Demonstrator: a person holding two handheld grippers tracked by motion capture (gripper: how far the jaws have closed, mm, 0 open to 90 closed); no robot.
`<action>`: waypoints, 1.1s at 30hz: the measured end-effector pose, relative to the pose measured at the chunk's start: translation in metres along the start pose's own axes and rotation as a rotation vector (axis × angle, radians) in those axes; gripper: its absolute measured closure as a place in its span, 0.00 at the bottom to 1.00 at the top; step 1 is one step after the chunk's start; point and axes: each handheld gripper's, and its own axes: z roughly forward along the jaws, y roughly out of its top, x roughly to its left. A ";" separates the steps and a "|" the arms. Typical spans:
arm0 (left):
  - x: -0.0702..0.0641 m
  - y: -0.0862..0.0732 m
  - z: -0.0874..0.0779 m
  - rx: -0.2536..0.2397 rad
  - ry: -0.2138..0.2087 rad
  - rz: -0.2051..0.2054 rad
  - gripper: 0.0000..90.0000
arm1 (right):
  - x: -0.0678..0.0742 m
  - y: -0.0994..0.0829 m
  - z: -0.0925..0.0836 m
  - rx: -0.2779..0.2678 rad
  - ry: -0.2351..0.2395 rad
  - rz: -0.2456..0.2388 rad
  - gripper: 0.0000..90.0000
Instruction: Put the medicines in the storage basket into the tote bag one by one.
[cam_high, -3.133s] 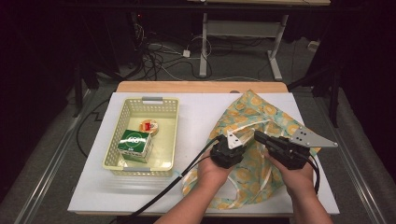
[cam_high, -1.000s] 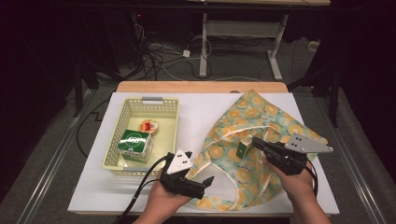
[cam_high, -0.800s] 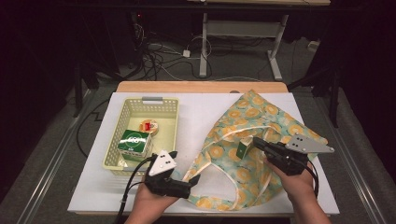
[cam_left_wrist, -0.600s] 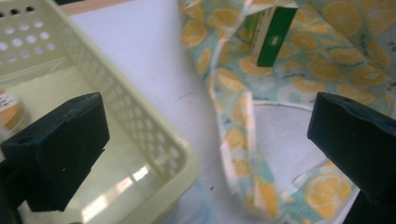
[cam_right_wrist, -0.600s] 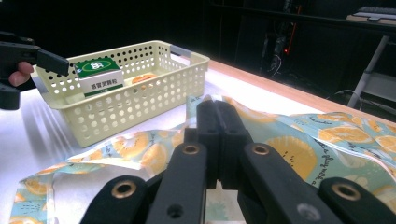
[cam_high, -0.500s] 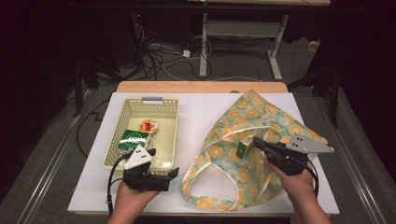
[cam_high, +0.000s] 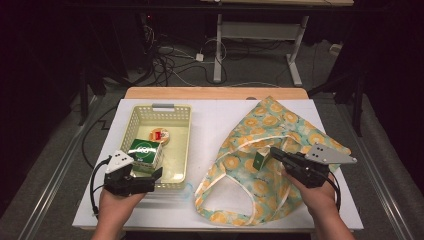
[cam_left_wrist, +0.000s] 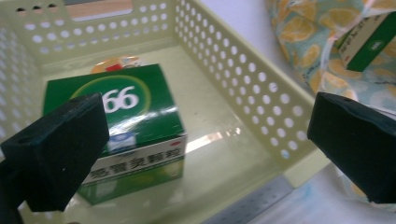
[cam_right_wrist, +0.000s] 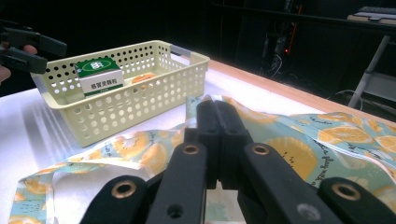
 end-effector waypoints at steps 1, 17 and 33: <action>0.004 -0.001 -0.001 0.004 0.014 -0.004 0.00 | 0.000 0.000 0.000 0.001 0.000 0.001 1.00; 0.031 0.015 0.010 0.078 0.038 -0.069 0.00 | -0.002 -0.002 0.001 0.007 -0.002 0.005 1.00; 0.049 0.047 0.046 0.270 0.056 -0.074 0.00 | -0.002 -0.002 -0.001 0.003 -0.006 0.006 1.00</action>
